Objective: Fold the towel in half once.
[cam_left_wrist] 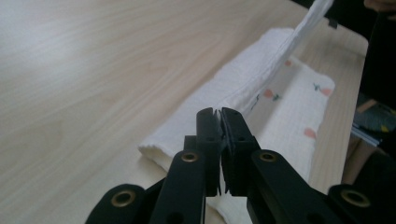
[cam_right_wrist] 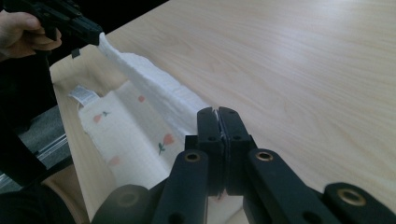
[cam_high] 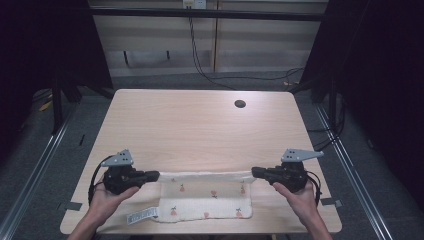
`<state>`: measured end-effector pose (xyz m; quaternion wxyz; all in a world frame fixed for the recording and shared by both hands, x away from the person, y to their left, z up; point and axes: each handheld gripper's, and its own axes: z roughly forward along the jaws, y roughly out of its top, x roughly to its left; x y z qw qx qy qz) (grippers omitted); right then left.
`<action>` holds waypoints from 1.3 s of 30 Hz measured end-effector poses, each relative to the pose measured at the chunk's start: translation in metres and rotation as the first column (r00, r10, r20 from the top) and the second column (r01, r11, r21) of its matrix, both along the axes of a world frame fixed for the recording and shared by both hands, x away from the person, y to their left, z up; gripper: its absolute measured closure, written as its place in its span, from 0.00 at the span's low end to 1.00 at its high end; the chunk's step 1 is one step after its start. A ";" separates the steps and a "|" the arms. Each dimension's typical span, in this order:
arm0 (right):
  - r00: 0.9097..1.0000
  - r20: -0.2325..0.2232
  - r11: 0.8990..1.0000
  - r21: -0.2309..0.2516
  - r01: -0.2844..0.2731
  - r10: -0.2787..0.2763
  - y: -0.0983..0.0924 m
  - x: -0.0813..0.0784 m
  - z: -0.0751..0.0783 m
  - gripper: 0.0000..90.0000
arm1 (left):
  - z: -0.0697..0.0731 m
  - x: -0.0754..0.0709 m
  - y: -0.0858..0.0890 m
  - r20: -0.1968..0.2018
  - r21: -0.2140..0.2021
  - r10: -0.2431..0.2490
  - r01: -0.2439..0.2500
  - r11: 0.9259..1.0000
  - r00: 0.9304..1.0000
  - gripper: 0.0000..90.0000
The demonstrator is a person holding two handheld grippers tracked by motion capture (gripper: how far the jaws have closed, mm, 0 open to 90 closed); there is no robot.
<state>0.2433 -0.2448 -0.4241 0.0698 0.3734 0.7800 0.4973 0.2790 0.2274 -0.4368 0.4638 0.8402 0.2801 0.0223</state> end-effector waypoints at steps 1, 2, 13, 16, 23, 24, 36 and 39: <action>1.000 -0.004 1.000 -0.004 -0.001 0.001 0.000 -0.001 -0.002 0.99 | -0.001 -0.003 0.000 -0.008 0.002 -0.007 0.007 1.000 1.000 0.97; 1.000 -0.006 1.000 -0.009 -0.003 0.003 0.000 -0.002 -0.002 0.99 | -0.003 -0.005 0.000 -0.019 0.002 -0.016 0.016 1.000 1.000 0.97; 0.997 -0.069 0.997 -0.063 -0.051 0.046 0.007 -0.017 -0.024 0.99 | -0.024 -0.015 -0.007 -0.052 0.037 -0.043 0.045 0.998 0.998 0.96; 0.996 -0.077 0.997 -0.059 -0.055 0.051 0.006 -0.020 -0.026 0.99 | -0.026 -0.018 -0.008 -0.057 0.042 -0.054 0.057 0.998 0.997 0.96; 0.988 -0.139 0.994 -0.079 -0.071 0.060 0.004 -0.032 -0.044 0.99 | -0.039 -0.029 -0.012 -0.099 0.076 -0.099 0.107 0.991 0.990 0.96; 0.988 -0.144 0.994 -0.084 -0.073 0.061 0.004 -0.032 -0.046 0.99 | -0.043 -0.030 -0.013 -0.095 0.099 -0.096 0.106 0.989 0.991 0.96; 0.965 -0.232 0.973 -0.165 -0.161 0.120 0.015 -0.046 -0.065 0.93 | -0.045 -0.030 -0.013 -0.102 0.101 -0.110 0.121 0.988 0.989 0.94; 0.963 -0.238 0.970 -0.173 -0.168 0.125 0.015 -0.052 -0.066 0.92 | -0.041 -0.031 -0.011 -0.100 0.091 -0.117 0.126 0.988 0.988 0.93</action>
